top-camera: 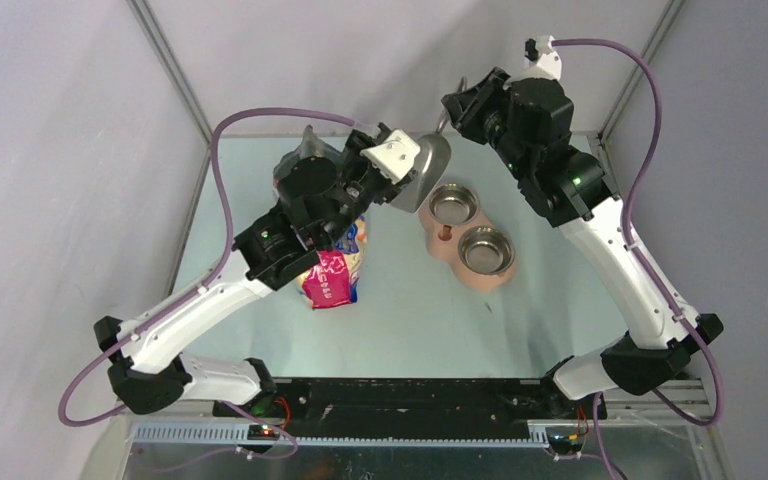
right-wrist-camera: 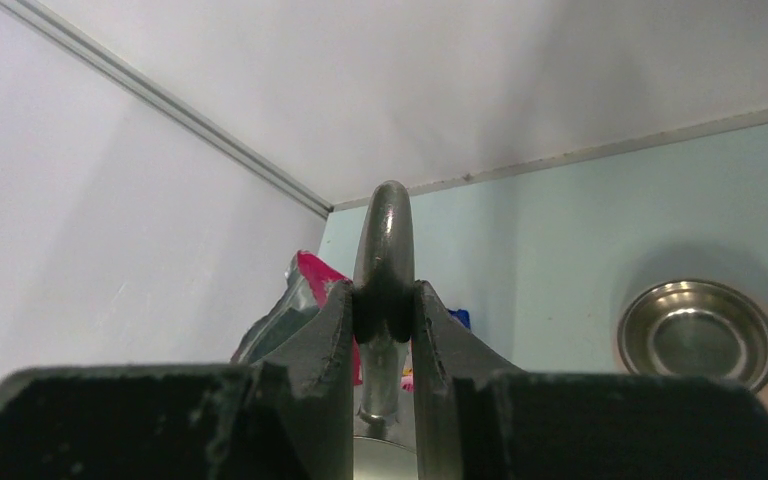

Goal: Serve the pet food

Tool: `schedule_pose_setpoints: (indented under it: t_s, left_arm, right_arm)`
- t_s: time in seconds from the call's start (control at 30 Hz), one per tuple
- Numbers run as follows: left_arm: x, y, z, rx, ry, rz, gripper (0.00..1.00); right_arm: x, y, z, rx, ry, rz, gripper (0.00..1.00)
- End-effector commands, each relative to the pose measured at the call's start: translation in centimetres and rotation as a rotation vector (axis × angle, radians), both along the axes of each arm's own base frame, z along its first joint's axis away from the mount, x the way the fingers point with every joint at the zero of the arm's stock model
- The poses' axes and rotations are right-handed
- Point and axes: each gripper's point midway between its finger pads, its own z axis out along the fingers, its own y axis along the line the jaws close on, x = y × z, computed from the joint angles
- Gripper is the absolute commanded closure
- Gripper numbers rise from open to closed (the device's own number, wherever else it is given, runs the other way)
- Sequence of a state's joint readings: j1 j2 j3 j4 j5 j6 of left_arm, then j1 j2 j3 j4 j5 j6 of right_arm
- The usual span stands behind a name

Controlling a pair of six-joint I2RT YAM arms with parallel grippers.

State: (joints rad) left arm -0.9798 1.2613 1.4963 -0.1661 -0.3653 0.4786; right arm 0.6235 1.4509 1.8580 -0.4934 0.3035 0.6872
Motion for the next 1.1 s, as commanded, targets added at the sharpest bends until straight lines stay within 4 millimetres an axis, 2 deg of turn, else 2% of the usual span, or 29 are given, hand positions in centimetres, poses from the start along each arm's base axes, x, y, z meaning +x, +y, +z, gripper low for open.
schedule_pose_setpoints:
  t_s: [0.0, 0.1, 0.3, 0.43, 0.5, 0.6, 0.67, 0.77, 0.83, 0.9, 0.97, 1.03, 1.07]
  left_arm:
    - [0.7, 0.8, 1.1, -0.021, -0.024, 0.077, 0.41]
    - [1.3, 1.1, 0.9, 0.005, -0.041, 0.108, 0.44]
    - [1.5, 0.9, 0.1, 0.012, -0.014, 0.106, 0.47]
    - [2.3, 1.4, -0.7, 0.077, -0.029, 0.160, 0.55]
    - [2.9, 1.9, -1.0, 0.101, -0.033, 0.187, 0.63]
    - [3.7, 2.3, -1.6, 0.112, -0.018, 0.208, 0.68]
    - [4.2, 2.8, -1.8, 0.117, -0.013, 0.222, 0.76]
    - [4.8, 3.4, -1.9, 0.130, -0.017, 0.231, 0.94]
    - [5.1, 3.8, -1.8, 0.138, -0.022, 0.235, 0.99]
    - [5.2, 4.2, -1.7, 0.142, -0.017, 0.226, 1.00]
    - [5.2, 4.6, -1.9, 0.143, 0.002, 0.213, 1.00]
    - [4.9, 4.9, -2.1, 0.134, 0.037, 0.184, 1.00]
    - [4.6, 4.6, -2.3, 0.134, 0.049, 0.147, 1.00]
  right_arm:
    - [-1.3, 0.3, 4.2, 0.133, -0.067, 0.039, 1.00]
    - [-2.0, 0.6, 4.3, 0.164, -0.055, 0.071, 1.00]
    - [-2.2, 0.9, 4.2, 0.180, -0.045, 0.086, 1.00]
    - [-2.6, 1.2, 4.2, 0.208, -0.029, 0.116, 1.00]
    - [-3.0, 1.5, 4.1, 0.219, -0.023, 0.139, 1.00]
    - [-3.5, 1.9, 3.6, 0.232, -0.010, 0.182, 1.00]
    - [-3.7, 2.0, 3.2, 0.236, 0.002, 0.196, 1.00]
    - [-4.0, 2.3, 2.4, 0.240, 0.023, 0.217, 1.00]
    - [-4.2, 2.5, 1.9, 0.241, 0.034, 0.237, 1.00]
    - [-4.4, 2.6, 1.5, 0.239, 0.035, 0.252, 1.00]
    - [-4.9, 3.0, 1.2, 0.222, 0.026, 0.302, 0.95]
    - [-5.3, 3.0, 0.8, 0.192, 0.006, 0.355, 0.84]
    - [-5.8, 2.7, 1.2, 0.176, -0.024, 0.399, 0.73]
